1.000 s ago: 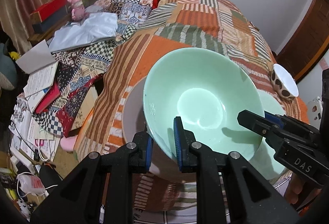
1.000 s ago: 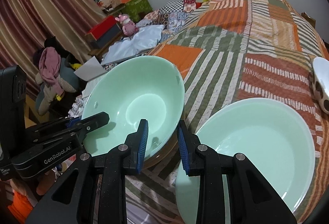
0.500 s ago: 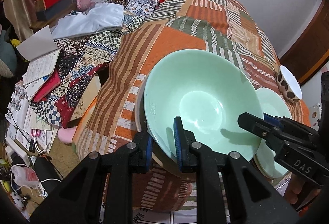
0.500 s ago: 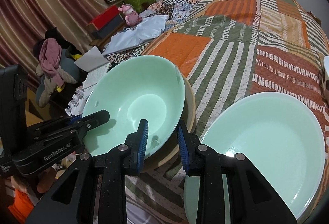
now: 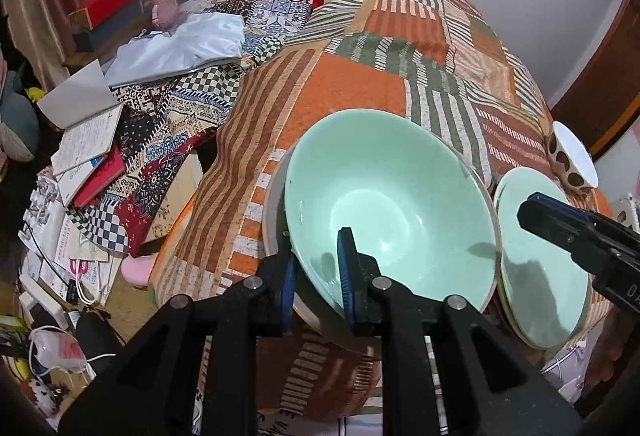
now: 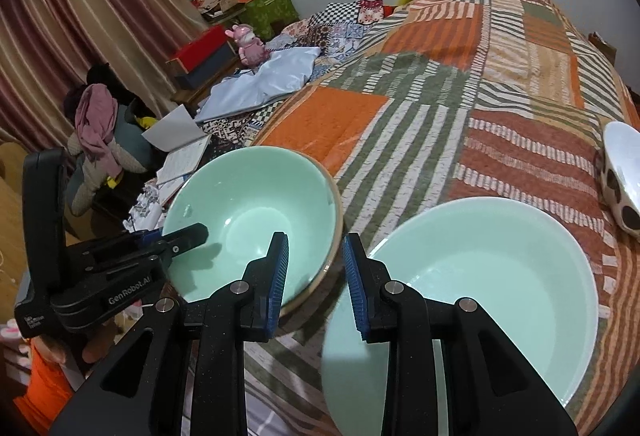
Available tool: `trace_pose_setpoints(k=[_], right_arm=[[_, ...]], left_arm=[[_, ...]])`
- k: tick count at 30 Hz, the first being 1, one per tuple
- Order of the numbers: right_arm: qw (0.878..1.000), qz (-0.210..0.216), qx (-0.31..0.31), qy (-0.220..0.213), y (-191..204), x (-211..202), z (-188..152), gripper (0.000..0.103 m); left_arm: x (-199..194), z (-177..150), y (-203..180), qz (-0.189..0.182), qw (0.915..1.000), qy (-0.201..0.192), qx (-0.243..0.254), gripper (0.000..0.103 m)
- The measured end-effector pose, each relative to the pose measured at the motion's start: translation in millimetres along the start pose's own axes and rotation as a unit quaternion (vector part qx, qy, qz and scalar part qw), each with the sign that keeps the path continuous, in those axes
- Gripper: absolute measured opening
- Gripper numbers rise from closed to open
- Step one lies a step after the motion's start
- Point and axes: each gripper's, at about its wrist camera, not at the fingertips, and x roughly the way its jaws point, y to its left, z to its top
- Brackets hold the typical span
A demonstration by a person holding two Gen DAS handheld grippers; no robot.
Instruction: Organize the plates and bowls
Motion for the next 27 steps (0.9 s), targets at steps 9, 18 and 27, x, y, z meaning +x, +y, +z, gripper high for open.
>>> trace_pose_setpoints(k=[9, 18, 27], right_arm=[[0.999, -0.024, 0.011, -0.025, -26, -32, 1, 0.027], [0.996, -0.053, 0.016, -0.070, -58, -79, -2, 0.028], [0.987, -0.124, 0.026, -0.098, -104, -122, -13, 0.028]], left_arm=[[-21, 7, -5, 0.019, 0.9996, -0.016, 0.010, 0.028], [-59, 20, -49, 0.007, 0.9956, -0.079, 0.049, 0.043], [-61, 32, -142, -0.059, 0.9875, -0.093, 0.112, 0.043]])
